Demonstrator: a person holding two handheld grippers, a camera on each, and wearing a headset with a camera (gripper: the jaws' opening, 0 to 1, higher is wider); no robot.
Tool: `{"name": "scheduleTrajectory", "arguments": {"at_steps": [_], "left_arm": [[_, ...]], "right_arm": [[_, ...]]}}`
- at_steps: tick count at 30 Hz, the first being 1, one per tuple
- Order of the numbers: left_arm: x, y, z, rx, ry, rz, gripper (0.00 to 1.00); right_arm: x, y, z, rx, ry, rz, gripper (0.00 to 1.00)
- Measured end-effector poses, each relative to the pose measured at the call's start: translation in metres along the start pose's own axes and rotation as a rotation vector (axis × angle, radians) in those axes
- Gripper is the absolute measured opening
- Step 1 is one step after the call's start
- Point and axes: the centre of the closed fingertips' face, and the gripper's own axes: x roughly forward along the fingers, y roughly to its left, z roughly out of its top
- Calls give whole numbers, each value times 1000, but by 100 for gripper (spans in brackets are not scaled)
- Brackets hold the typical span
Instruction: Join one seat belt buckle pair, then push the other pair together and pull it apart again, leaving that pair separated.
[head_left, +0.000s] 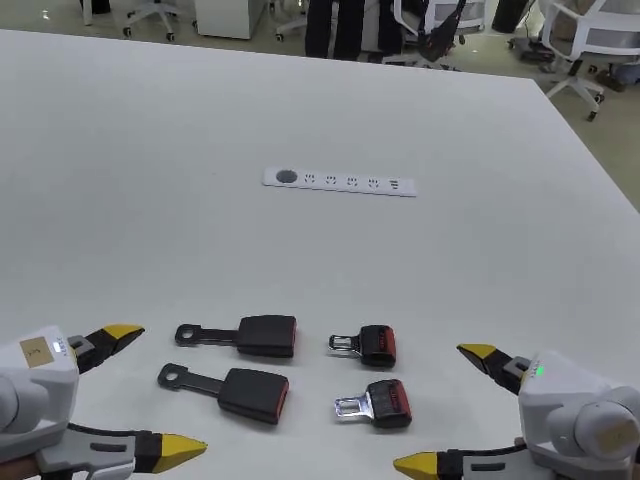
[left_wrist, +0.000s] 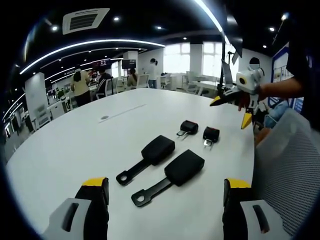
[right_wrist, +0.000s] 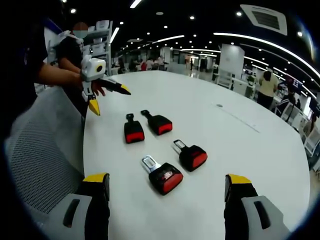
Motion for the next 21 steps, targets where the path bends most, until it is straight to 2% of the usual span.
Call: {"name": "scheduleTrajectory", "arguments": {"at_steps": [9, 21], "left_arm": [[-1, -4, 4, 2, -2, 0, 97], [0, -1, 4, 6, -2, 0, 97]], "right_arm": [[0, -2, -2, -4, 2, 1, 97], [-1, -2, -1, -11, 3, 0, 97]]}}
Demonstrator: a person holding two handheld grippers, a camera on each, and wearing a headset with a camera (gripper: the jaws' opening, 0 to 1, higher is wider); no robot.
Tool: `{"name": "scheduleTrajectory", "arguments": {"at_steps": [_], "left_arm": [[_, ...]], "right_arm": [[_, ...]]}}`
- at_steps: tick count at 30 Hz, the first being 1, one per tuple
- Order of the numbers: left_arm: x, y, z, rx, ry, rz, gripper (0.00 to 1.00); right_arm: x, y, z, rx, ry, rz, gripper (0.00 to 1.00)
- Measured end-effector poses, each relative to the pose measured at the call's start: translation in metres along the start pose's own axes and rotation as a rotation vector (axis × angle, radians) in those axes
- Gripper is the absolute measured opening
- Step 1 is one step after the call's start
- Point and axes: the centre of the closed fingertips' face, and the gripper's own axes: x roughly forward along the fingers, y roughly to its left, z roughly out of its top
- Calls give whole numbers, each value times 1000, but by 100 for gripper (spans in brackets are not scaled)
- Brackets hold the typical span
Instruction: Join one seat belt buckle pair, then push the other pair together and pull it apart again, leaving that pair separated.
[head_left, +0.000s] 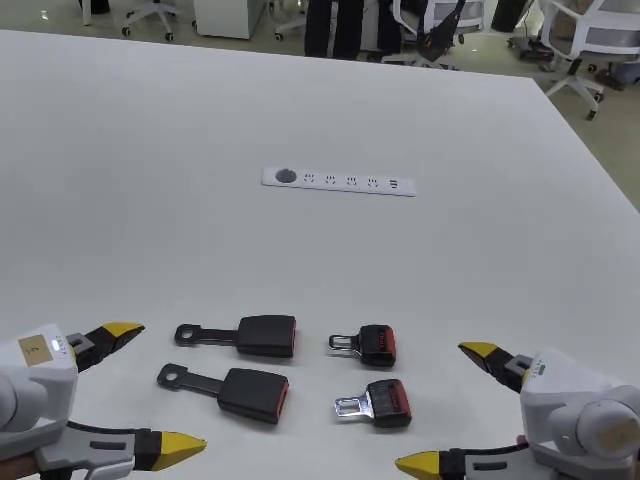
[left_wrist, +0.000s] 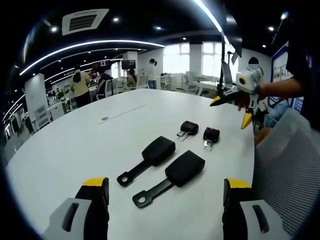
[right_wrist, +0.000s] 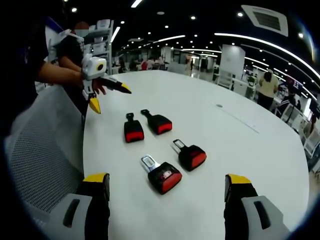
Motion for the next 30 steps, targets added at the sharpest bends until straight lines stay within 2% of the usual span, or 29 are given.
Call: {"name": "scheduleTrajectory", "arguments": {"at_steps": [10, 26, 30], "left_arm": [[-1, 2, 0, 6, 4, 3, 97], [1, -3, 8, 18, 4, -5, 96], [1, -1, 6, 21, 10, -8, 96]], "right_arm": [[-2, -1, 1, -4, 4, -3, 97], [-5, -3, 1, -8, 9, 5, 97], [-5, -5, 1, -9, 12, 6, 96]]}}
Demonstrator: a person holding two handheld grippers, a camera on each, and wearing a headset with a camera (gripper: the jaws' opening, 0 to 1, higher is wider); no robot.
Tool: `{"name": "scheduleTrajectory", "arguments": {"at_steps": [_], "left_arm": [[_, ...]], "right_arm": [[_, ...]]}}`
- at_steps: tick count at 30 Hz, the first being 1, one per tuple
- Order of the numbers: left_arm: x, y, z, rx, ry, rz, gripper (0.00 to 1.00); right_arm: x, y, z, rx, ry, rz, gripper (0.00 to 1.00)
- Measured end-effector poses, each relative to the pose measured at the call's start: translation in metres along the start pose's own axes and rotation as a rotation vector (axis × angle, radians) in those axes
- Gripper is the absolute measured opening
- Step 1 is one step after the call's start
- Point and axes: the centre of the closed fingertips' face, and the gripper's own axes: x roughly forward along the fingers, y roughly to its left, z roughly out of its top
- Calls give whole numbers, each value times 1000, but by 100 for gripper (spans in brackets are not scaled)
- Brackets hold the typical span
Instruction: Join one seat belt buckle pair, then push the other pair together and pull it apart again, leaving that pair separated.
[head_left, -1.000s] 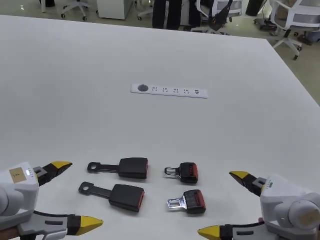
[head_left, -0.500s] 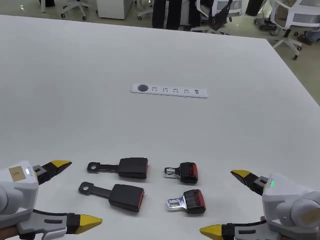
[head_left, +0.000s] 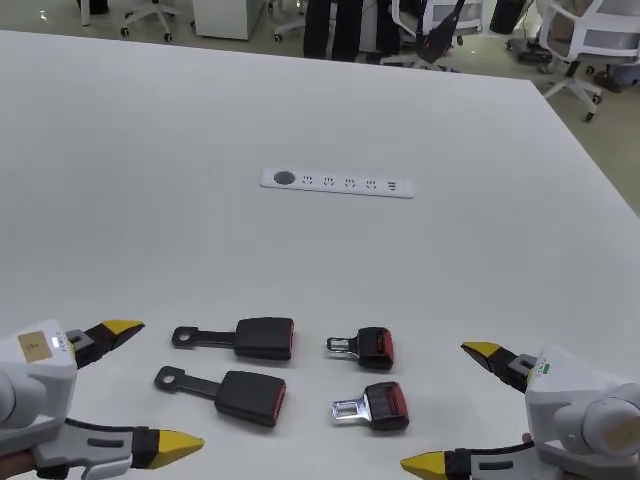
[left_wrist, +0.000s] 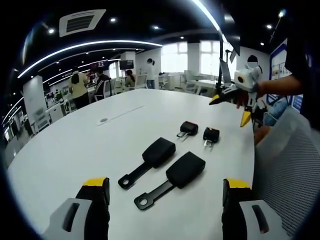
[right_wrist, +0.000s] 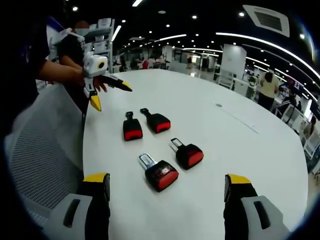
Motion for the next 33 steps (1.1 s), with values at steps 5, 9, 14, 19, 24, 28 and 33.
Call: {"name": "scheduleTrajectory", "arguments": {"at_steps": [5, 9, 14, 19, 24, 28, 33], "left_arm": [[1, 2, -2, 5, 5, -6, 96], [3, 1, 0, 12, 9, -15, 96], [6, 2, 0, 28, 18, -31, 94], [11, 3, 4, 57, 30, -51, 91], [15, 3, 10, 96, 42, -82, 87], [20, 3, 12, 128, 55, -112, 83], [26, 2, 14, 159, 75, -147, 78]], "right_arm": [[0, -2, -1, -7, 6, 8, 96], [0, -4, 0, -15, 12, 17, 96], [1, -8, -1, -32, 22, 27, 95], [2, -12, 0, -54, 32, 39, 94], [4, -15, 0, -90, 46, 58, 90], [5, -15, 1, -125, 55, 72, 87], [7, -16, 0, -167, 71, 93, 81]]}}
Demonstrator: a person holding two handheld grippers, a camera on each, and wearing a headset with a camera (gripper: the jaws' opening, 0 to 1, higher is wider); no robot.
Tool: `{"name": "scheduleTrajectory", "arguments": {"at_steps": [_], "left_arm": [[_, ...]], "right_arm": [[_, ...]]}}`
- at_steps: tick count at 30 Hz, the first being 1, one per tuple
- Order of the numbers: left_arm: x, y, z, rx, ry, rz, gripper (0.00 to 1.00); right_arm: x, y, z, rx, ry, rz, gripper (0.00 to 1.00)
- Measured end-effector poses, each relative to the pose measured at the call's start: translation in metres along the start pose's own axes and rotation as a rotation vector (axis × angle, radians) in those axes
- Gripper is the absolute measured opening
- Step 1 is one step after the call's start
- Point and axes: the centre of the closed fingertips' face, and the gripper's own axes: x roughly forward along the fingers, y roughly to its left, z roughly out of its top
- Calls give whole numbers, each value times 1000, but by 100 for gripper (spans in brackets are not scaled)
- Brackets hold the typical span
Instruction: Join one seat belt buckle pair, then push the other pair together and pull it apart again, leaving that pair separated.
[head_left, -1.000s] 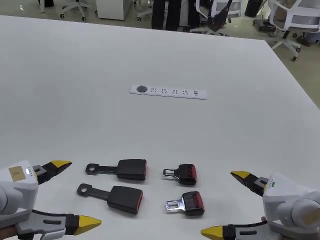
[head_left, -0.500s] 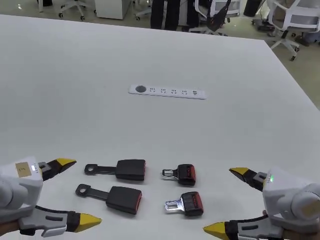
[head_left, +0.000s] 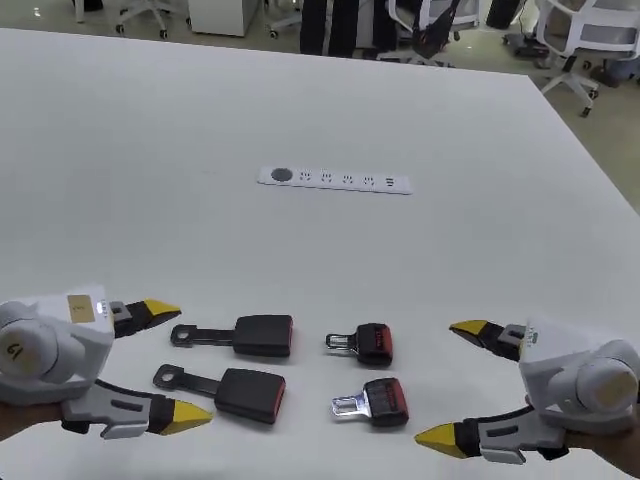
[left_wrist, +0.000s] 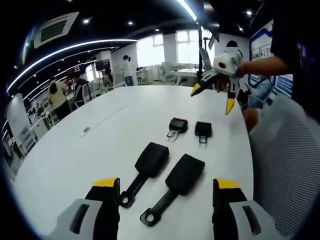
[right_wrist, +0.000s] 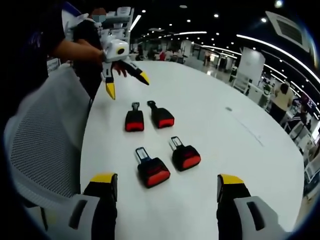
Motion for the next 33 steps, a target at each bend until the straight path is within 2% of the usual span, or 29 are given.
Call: {"name": "scheduleTrajectory", "arguments": {"at_steps": [8, 17, 22, 28, 33], "left_arm": [[16, -7, 0, 65, 52, -89, 69], [30, -10, -6, 119, 111, -166, 60], [37, -18, -13, 168, 157, -226, 53], [46, -22, -19, 211, 205, -267, 49], [54, -23, -21, 232, 233, -297, 44]], "right_arm": [[5, 3, 0, -69, 33, 48, 71], [13, 6, -2, -139, 71, 104, 60], [19, 11, -4, -179, 93, 144, 54], [27, 18, -5, -212, 121, 190, 46], [34, 25, -5, -239, 140, 228, 44]]}}
